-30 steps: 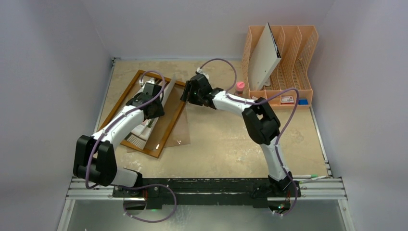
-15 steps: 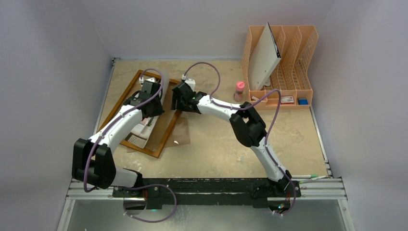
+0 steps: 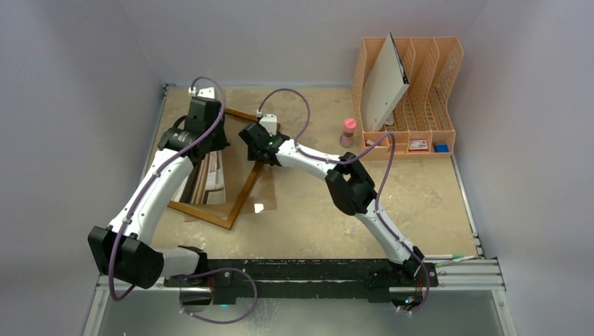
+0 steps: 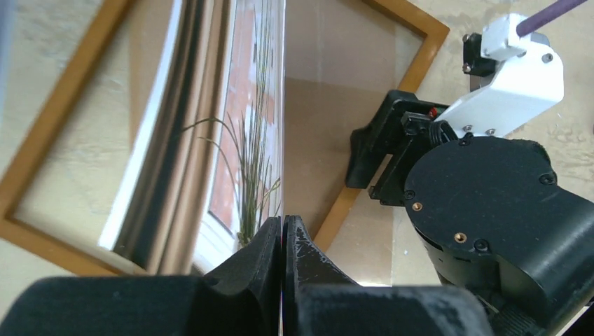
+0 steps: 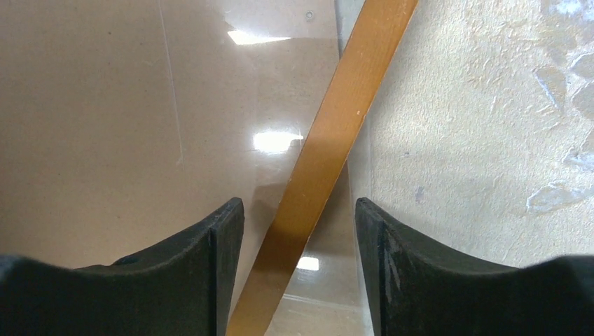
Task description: Put the photo into the frame
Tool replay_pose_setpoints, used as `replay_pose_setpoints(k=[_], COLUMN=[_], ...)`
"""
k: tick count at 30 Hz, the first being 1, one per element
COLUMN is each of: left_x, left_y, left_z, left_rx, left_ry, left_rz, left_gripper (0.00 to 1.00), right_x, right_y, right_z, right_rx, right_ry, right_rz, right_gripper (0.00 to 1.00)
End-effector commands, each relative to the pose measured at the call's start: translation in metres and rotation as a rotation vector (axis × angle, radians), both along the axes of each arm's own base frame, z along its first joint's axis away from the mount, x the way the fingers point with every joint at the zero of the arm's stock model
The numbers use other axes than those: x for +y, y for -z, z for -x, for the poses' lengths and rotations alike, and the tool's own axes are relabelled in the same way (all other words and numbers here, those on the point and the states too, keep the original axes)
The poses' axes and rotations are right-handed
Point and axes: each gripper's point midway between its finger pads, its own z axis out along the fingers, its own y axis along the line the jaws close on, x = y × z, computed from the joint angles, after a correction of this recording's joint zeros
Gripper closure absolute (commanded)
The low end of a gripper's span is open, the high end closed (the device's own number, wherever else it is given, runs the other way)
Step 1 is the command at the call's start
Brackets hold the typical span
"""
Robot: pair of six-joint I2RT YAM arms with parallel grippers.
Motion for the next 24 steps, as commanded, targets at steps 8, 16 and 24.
replay_pose_setpoints(k=[8, 16, 24], left_x=[0.039, 0.049, 0.048], left_y=[-0.087, -0.121, -0.113], left_z=[-0.003, -0.008, -0.009], left_rx=[-0.145, -0.191, -0.157], left_ry=[-0.091, -0.130, -0.116], left_rz=[-0.174, -0.220, -0.225], left_gripper=[1.00, 1.00, 1.00], right_x=[0.003, 0.001, -0.017], right_y=[-0.012, -0.052, -0.088], right_z=[-0.003, -0.008, -0.011], right_rx=[-0.029, -0.076, -0.068], right_ry=[-0.018, -0.020, -0.029], right_rz=[0.058, 0.017, -0.082], right_gripper=[0.55, 0.88, 1.00])
